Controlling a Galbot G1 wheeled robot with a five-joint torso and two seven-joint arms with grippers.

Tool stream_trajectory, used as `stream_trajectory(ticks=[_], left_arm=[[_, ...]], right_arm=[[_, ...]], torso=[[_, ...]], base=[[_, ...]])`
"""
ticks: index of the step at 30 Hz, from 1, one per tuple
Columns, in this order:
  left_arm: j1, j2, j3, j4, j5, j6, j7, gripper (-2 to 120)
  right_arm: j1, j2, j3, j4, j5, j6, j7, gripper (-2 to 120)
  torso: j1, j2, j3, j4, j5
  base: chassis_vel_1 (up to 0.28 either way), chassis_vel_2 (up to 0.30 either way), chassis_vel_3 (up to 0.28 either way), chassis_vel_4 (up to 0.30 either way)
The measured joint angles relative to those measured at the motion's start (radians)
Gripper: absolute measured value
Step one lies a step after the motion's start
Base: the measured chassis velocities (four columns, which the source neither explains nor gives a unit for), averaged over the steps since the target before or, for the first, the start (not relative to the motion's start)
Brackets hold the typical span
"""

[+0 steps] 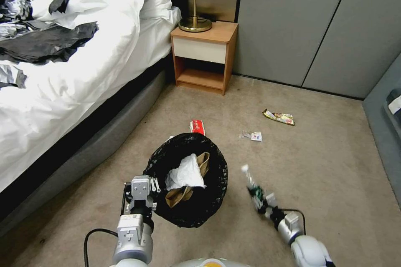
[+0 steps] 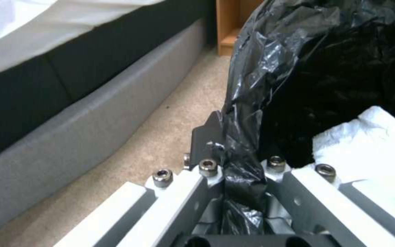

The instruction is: Pick up the trash bin, then pick up the garbage from the floor and place it into the trash bin.

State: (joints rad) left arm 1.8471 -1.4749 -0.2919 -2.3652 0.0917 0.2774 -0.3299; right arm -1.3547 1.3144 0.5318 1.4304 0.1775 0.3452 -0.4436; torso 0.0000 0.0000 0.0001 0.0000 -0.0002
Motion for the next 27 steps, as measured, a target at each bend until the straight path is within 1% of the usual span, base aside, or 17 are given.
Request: stream_trajectory(ticks=[3, 4, 7, 8, 11, 12, 13, 14, 15, 17, 19, 23, 24, 25, 26, 27], left_arm=[[-0.010, 0.002, 0.001, 0.000, -0.020, 0.019, 0.008, 1], [-0.010, 0.002, 0.001, 0.000, -0.020, 0.019, 0.008, 1], [-0.018, 0.006, -0.001, 0.000, -0.036, 0.034, 0.010, 1], [-0.018, 0.006, -0.001, 0.000, -0.036, 0.034, 0.010, 1], [-0.019, 0.006, 0.006, 0.003, -0.040, 0.038, 0.011, 1], [-0.019, 0.006, 0.006, 0.003, -0.040, 0.038, 0.011, 1], [-0.019, 0.006, 0.007, 0.003, -0.040, 0.038, 0.011, 1], [-0.020, 0.007, 0.008, 0.004, -0.040, 0.039, 0.011, 1], [-0.021, 0.007, 0.009, 0.005, -0.040, 0.039, 0.011, 1], [-0.022, 0.007, 0.010, 0.005, -0.041, 0.039, 0.011, 1], [-0.023, 0.007, 0.011, 0.005, -0.044, 0.039, 0.010, 1], [-0.023, 0.007, 0.012, 0.005, -0.045, 0.039, 0.009, 1], [-0.023, 0.007, 0.012, 0.005, -0.046, 0.039, 0.009, 1], [-0.023, 0.007, 0.012, 0.000, -0.047, 0.039, 0.009, 1], [-0.023, 0.007, 0.012, 0.000, -0.047, 0.039, 0.009, 1], [-0.021, 0.007, 0.013, -0.001, -0.047, 0.039, 0.008, 1]], right_arm=[[-0.047, -0.013, 0.018, 0.301, 0.076, -0.030, -0.024, 26], [-0.047, -0.013, 0.018, 0.301, 0.076, -0.030, -0.024, 26], [-0.077, -0.025, -0.006, 0.546, 0.109, -0.061, -0.020, 26], [-0.077, -0.025, -0.006, 0.546, 0.109, -0.061, -0.020, 26], [-0.109, -0.036, -0.072, 0.742, 0.121, -0.079, -0.017, 26], [-0.109, -0.036, -0.072, 0.742, 0.121, -0.079, -0.017, 26], [-0.118, -0.039, -0.087, 0.767, 0.121, -0.085, -0.030, 26], [-0.138, -0.046, -0.119, 0.797, 0.104, -0.093, -0.058, 26], [-0.152, -0.052, -0.153, 0.802, 0.075, -0.092, -0.075, 26], [-0.160, -0.055, -0.172, 0.802, 0.058, -0.091, -0.081, 26], [-0.182, -0.063, -0.245, 0.770, -0.001, -0.082, -0.086, 26], [-0.189, -0.065, -0.281, 0.728, -0.036, -0.078, -0.093, 26], [-0.188, -0.065, -0.296, 0.704, -0.049, -0.077, -0.094, 26], [-0.173, -0.065, -0.326, 0.644, -0.065, -0.079, -0.092, 26], [-0.173, -0.065, -0.326, 0.644, -0.065, -0.079, -0.092, 26], [-0.160, -0.065, -0.333, 0.617, -0.066, -0.082, -0.088, 26]], torso=[[0.000, 0.000, 0.000, -0.0001, -0.0001], [0.000, 0.000, 0.000, -0.0001, -0.0001], [0.000, 0.000, 0.000, 0.0000, 0.0003], [0.000, 0.000, 0.000, 0.0000, 0.0003], [0.000, 0.000, 0.000, 0.0001, 0.0000], [0.000, 0.000, 0.000, 0.0001, 0.0000], [0.000, 0.000, 0.000, 0.0000, -0.0002], [0.000, 0.000, 0.000, -0.0001, -0.0001], [0.000, 0.000, 0.000, -0.0001, 0.0001], [0.000, 0.000, 0.000, 0.0000, 0.0002], [0.000, 0.000, 0.000, 0.0000, 0.0002], [0.000, 0.000, 0.000, 0.0000, 0.0001], [0.000, 0.000, 0.000, 0.0000, 0.0002], [0.000, 0.000, 0.000, 0.0000, 0.0003], [0.000, 0.000, 0.000, 0.0000, 0.0003], [0.000, 0.000, 0.000, 0.0001, 0.0002]], base=[[0.000, 0.000, 0.000, 0.000], [0.000, 0.000, 0.000, 0.000], [0.000, 0.000, 0.000, 0.000], [0.000, 0.000, 0.000, 0.000], [0.000, 0.000, 0.000, 0.000], [0.000, 0.000, 0.000, 0.000], [0.000, 0.000, 0.000, 0.000], [0.000, 0.000, 0.000, 0.000], [0.000, 0.000, 0.000, 0.000], [0.000, 0.000, 0.000, 0.000], [0.000, 0.000, 0.000, 0.000], [0.000, 0.000, 0.000, 0.000], [0.000, 0.000, 0.000, 0.000], [0.000, 0.000, 0.000, 0.000], [0.000, 0.000, 0.000, 0.000], [0.000, 0.000, 0.000, 0.000]])
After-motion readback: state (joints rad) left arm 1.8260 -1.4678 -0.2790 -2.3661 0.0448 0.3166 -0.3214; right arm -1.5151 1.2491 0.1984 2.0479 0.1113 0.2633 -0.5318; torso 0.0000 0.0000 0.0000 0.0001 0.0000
